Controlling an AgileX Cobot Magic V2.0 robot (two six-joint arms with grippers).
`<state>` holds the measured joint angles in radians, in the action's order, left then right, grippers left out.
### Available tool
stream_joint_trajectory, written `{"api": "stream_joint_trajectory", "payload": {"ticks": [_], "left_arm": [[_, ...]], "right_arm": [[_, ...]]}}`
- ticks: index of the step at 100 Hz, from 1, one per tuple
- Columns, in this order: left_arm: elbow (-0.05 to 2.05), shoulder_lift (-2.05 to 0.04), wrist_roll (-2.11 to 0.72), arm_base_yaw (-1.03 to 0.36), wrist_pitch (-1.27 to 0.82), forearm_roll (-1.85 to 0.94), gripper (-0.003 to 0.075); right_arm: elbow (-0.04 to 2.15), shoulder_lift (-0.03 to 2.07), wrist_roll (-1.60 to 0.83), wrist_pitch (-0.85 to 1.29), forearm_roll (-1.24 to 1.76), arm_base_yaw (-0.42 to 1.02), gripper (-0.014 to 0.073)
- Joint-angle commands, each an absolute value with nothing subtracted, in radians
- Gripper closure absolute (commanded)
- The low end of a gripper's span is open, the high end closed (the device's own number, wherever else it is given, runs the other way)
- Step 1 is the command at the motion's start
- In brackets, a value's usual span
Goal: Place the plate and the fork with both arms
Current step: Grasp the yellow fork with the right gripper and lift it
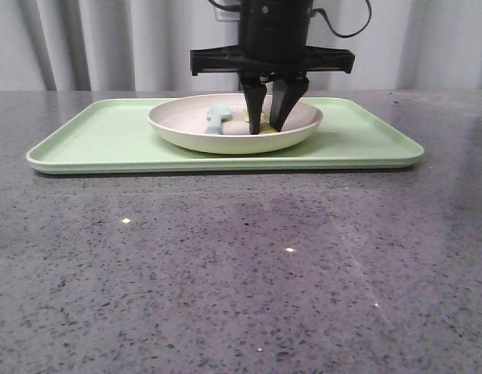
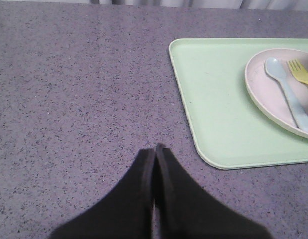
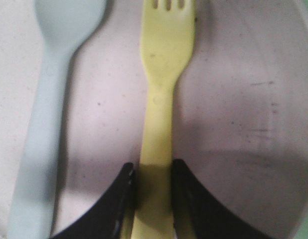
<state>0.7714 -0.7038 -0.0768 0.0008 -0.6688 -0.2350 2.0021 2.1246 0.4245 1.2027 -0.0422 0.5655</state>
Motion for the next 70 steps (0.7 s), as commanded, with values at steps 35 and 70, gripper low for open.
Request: {"api": "stream_joint_trajectory", "payload": {"ticks": [35,70], "left_arm": [[0.798,-0.699,-0.072,0.004,-0.601,-0.253,0.0741],[0.798,-0.699,-0.072,0.004,-0.601,-0.253,0.0741]], "right_arm": [[2.034,1.934,0.423,1.240,-0.135,0.552,0.0569],[2.031,1.923,0.423,1.346,-0.138,0.430,0.0569]]}}
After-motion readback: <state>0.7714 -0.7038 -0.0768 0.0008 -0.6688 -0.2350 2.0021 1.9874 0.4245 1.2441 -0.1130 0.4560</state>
